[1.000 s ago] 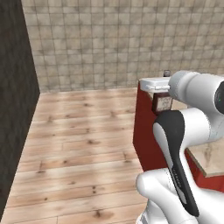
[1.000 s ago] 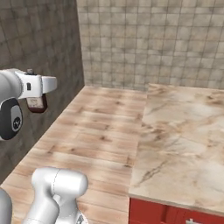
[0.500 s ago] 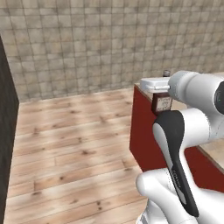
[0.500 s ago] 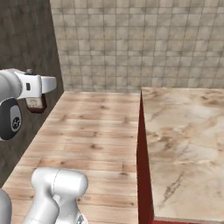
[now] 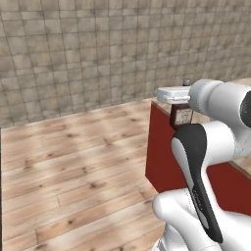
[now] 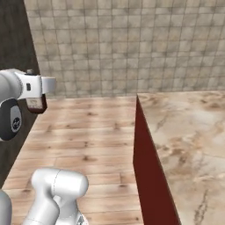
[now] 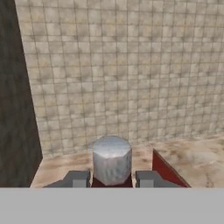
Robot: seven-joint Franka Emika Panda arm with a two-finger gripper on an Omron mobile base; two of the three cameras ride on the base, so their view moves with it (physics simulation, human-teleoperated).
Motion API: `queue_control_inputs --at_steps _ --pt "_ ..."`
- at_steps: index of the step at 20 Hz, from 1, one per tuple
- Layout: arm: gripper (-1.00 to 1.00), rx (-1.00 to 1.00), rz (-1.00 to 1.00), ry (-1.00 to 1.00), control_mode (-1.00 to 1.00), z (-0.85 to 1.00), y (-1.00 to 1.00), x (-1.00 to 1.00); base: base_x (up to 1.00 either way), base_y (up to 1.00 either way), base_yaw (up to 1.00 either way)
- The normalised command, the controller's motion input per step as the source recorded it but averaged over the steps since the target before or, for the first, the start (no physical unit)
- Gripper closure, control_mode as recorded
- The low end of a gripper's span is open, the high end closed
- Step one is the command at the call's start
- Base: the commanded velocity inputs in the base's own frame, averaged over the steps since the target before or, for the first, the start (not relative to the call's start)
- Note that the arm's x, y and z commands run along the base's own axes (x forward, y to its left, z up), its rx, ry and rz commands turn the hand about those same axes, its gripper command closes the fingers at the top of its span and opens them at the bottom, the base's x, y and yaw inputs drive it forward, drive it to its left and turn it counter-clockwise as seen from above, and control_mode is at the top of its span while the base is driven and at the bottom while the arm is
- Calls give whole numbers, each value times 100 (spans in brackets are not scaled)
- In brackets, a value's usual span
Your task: Move the ketchup and ketchup from the cabinet to the dining counter.
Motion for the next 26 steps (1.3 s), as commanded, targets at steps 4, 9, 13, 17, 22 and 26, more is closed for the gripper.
queue_control_inputs --at_steps 4,9,13,17,22,26 --pt "100 0 0 0 100 0 0 0 59 53 -32" --pt "100 0 0 0 100 0 0 0 63 48 -37" --pt "100 0 0 0 100 0 0 0 68 41 -44" --pt "100 0 0 0 100 0 0 0 68 39 -46" --pt "100 0 0 0 100 0 0 0 67 41 -45" --pt "100 0 0 0 100 0 0 0 63 46 -40"
